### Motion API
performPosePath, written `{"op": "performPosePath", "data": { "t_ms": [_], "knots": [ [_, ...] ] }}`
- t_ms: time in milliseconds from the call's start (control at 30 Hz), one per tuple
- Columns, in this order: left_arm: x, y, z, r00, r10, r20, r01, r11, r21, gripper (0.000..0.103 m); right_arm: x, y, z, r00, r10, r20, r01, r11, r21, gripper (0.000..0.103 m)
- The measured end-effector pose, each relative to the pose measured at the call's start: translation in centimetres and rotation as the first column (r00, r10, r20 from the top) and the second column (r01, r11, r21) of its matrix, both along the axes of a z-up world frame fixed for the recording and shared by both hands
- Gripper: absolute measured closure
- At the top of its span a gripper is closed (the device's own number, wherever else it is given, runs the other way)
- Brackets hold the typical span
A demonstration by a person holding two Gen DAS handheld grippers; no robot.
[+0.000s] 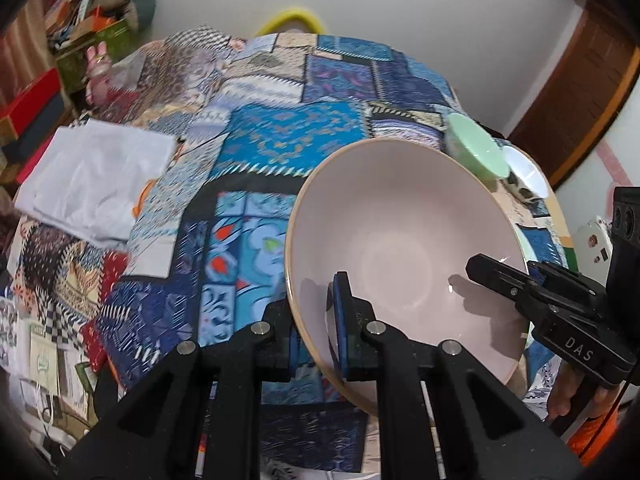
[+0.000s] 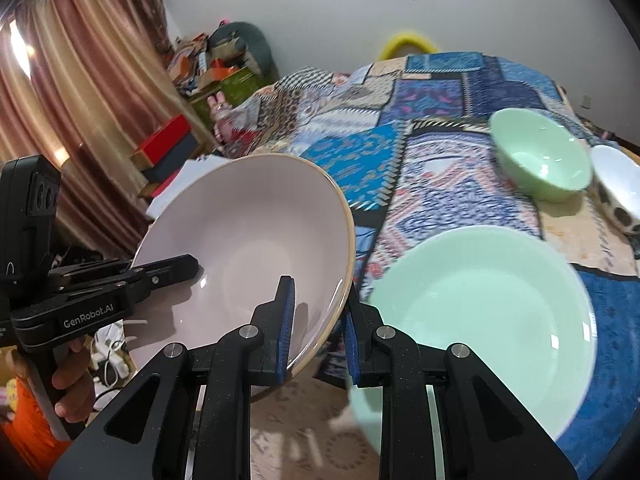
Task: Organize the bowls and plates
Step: 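Lift the pink bowl with both tools and carry it over the plate stack, then lower the pink bowl onto the mint-green plate and open both tools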
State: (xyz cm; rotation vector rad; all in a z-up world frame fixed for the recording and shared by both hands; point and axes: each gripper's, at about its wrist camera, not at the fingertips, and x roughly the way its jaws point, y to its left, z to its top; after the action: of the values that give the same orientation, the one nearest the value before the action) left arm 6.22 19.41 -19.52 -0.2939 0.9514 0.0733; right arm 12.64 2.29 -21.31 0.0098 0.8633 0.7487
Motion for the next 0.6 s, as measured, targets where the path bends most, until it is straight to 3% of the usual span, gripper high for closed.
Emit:
{"op": "performPosePath", "data": {
  "t_ms": [600],
  "knots": [
    [0.9,2.2,-5.6,0.995,0.019,-0.1,-0.023,0.999,-0.039,0.089,0.7,3.4,-4.4,0.995,0.046,-0.092,-0.055,0.994,-0.091,0.083]
  ]
}}
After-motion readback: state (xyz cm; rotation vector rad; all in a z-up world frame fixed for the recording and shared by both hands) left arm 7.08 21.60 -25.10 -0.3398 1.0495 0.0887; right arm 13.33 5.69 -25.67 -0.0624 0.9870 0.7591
